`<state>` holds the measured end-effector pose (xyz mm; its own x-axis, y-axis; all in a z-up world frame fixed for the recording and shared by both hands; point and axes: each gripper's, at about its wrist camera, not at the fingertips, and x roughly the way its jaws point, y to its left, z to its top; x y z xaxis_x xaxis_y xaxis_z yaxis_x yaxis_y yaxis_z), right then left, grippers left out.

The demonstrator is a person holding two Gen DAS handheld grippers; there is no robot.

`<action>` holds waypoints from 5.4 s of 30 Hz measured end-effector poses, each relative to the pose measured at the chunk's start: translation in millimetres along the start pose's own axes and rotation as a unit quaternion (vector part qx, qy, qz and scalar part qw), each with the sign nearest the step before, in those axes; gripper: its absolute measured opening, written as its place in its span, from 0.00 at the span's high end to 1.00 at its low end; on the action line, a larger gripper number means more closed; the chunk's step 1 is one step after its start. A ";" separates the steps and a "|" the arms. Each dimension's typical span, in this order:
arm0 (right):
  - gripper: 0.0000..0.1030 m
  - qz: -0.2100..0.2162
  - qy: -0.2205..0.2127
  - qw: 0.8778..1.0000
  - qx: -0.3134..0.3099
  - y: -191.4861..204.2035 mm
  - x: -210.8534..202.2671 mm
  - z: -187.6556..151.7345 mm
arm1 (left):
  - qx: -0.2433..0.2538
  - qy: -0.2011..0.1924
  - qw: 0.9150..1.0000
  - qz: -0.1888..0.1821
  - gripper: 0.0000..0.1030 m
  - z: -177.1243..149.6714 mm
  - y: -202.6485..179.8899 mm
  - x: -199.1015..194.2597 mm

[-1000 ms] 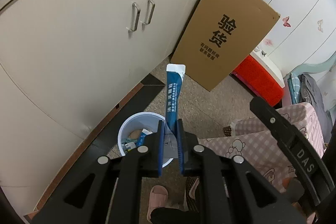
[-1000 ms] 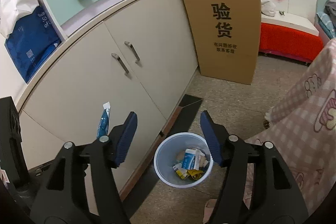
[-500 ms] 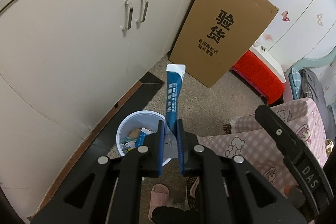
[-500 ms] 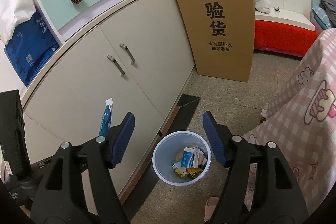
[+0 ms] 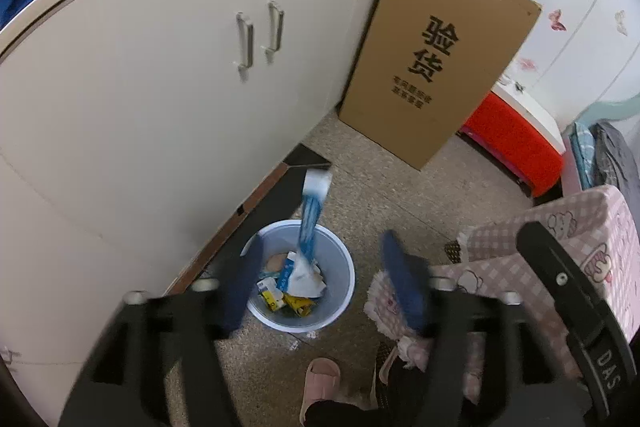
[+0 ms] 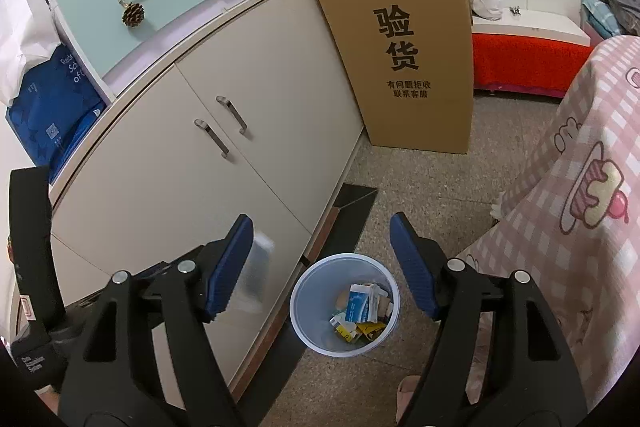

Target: Collect trash

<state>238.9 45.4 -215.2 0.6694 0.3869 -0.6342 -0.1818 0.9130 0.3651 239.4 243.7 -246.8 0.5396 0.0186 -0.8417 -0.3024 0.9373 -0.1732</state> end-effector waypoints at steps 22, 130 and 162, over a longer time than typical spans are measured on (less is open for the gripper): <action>0.31 0.005 -0.084 0.995 0.056 -69.1 -123.3 27.6 | 0.046 -0.060 0.994 -0.079 0.35 -8.2 -93.7 -89.9; 0.52 0.143 0.086 0.986 0.021 11.6 5.6 47.2 | 0.093 -0.086 0.980 -0.155 0.81 17.6 -50.6 -64.6; 0.25 -0.017 -0.077 0.996 -0.039 -14.7 -169.0 21.4 | 0.093 -0.142 0.985 -0.029 0.23 -16.1 -62.4 -151.3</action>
<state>143.9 -36.2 -98.8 0.7779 0.3363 -0.5308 -0.2084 0.9350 0.2870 164.0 176.8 -116.9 0.7578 0.0342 -0.6516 -0.1297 0.9866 -0.0991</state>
